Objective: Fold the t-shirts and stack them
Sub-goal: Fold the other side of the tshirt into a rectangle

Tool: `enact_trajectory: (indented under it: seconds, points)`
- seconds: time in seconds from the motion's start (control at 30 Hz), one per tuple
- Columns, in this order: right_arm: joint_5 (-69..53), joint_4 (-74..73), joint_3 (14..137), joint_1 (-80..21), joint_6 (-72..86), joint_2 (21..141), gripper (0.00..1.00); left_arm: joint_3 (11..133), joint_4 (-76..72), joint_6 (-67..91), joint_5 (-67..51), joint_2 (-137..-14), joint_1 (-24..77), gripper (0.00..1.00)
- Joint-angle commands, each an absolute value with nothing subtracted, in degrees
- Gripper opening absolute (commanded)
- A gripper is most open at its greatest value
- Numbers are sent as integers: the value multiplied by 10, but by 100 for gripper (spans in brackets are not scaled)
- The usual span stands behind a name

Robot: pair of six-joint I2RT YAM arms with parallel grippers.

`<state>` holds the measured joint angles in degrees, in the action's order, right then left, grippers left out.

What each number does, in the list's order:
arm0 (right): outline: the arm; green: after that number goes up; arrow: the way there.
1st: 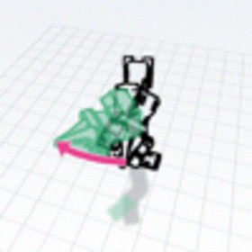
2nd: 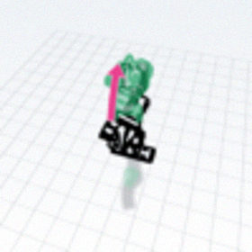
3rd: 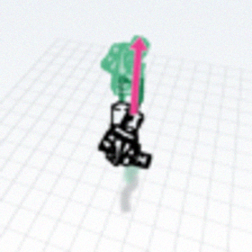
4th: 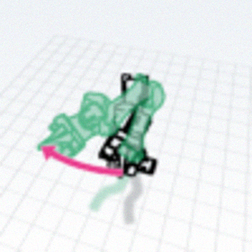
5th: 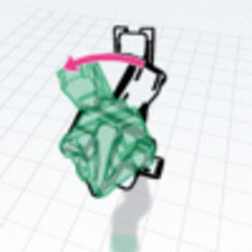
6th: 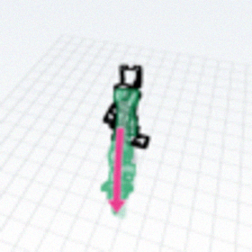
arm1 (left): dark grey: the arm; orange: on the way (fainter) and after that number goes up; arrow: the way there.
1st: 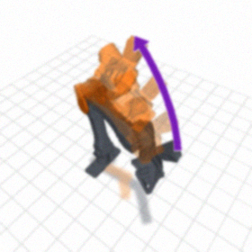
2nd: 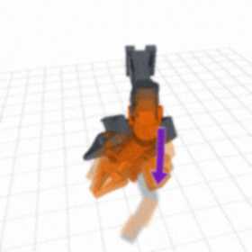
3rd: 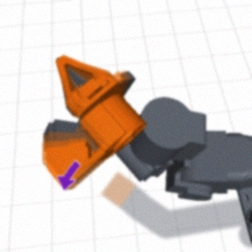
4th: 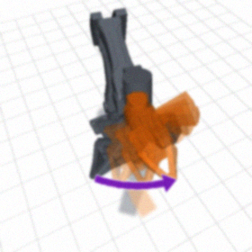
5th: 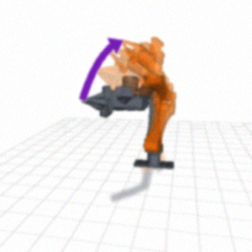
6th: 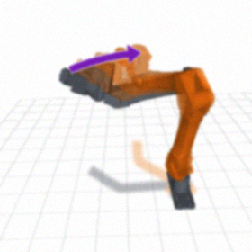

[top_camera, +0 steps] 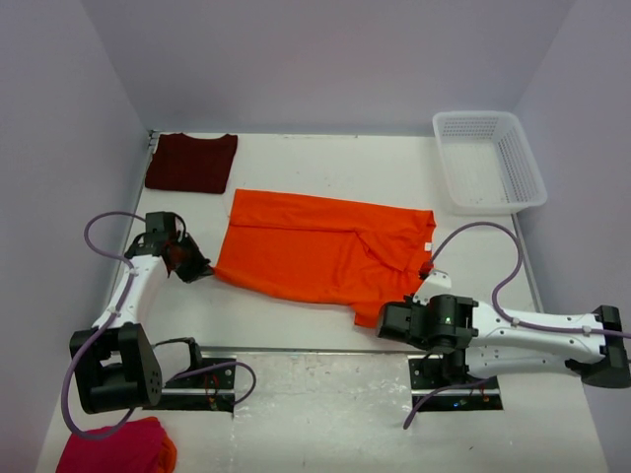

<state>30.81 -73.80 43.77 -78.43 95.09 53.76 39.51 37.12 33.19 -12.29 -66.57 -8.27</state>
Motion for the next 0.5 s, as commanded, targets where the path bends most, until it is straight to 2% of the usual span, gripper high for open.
enact_trajectory:
  seconds: [0.0,0.23,0.47]
  points:
    - [360,-867,474,-788,998,506,0,404,373,314,-141,-650,-90,0]
    - [428,-852,567,-748,938,580,0,463,365,295,-130,-642,-89,0]
    - [429,-660,598,-598,645,606,0,510,337,287,-115,-647,-72,0]
